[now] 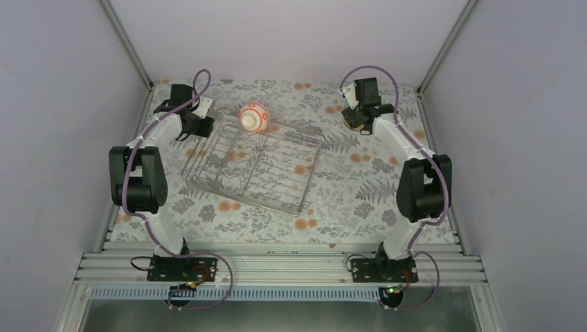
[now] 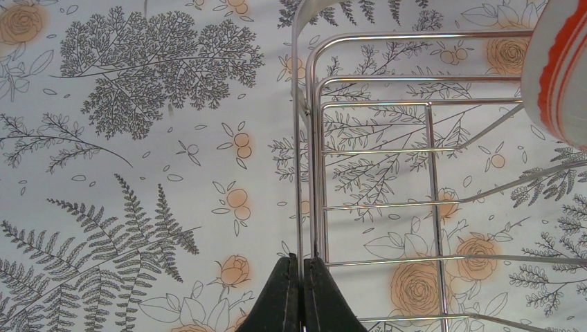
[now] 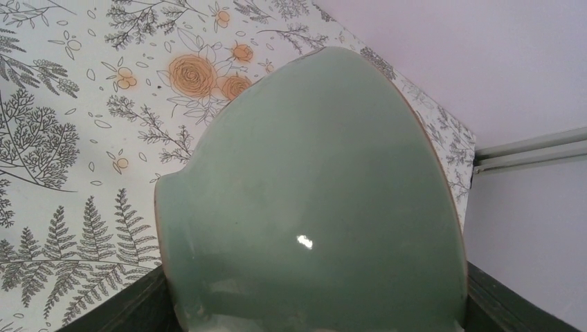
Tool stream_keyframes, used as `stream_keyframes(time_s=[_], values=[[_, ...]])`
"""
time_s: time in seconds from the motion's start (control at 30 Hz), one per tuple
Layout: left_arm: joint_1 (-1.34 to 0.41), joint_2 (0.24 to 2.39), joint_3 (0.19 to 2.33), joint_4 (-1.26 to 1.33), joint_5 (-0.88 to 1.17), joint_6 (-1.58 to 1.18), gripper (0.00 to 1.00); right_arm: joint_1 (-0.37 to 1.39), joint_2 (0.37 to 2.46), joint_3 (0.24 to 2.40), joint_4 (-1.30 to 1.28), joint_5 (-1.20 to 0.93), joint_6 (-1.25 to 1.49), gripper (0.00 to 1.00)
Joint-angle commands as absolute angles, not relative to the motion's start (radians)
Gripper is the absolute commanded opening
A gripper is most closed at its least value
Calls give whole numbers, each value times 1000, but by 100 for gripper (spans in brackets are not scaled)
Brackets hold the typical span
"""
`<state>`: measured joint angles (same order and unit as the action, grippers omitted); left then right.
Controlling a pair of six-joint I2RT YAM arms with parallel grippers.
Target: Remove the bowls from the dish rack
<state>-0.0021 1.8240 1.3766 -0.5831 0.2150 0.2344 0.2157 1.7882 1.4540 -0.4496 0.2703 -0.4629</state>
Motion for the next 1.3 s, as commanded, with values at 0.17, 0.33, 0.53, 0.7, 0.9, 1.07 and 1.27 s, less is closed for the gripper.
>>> stream_keyframes(time_s=[0.17,0.33,0.53,0.7,0.9,1.07,1.27], values=[[-6,1800,1396,-618,272,244,2,215,1733,1510,-378,301,-483,32],[-6,1800,1397,-618,273,242,2,213,1738,1498,-356,324,-504,32],[-6,1803,1392,-614,275,242,2,213,1738,1490,-325,347,-530,32],[-6,1805,1391,-614,280,242,2,213,1743,1486,-323,351,-540,32],[-6,1809,1393,-615,282,242,2,213,1744,1454,-302,364,-563,32],[-7,1810,1392,-614,288,241,2,222,1735,1393,-250,385,-585,32],[-7,1808,1392,-614,287,241,2,228,1737,1333,-176,415,-611,32]])
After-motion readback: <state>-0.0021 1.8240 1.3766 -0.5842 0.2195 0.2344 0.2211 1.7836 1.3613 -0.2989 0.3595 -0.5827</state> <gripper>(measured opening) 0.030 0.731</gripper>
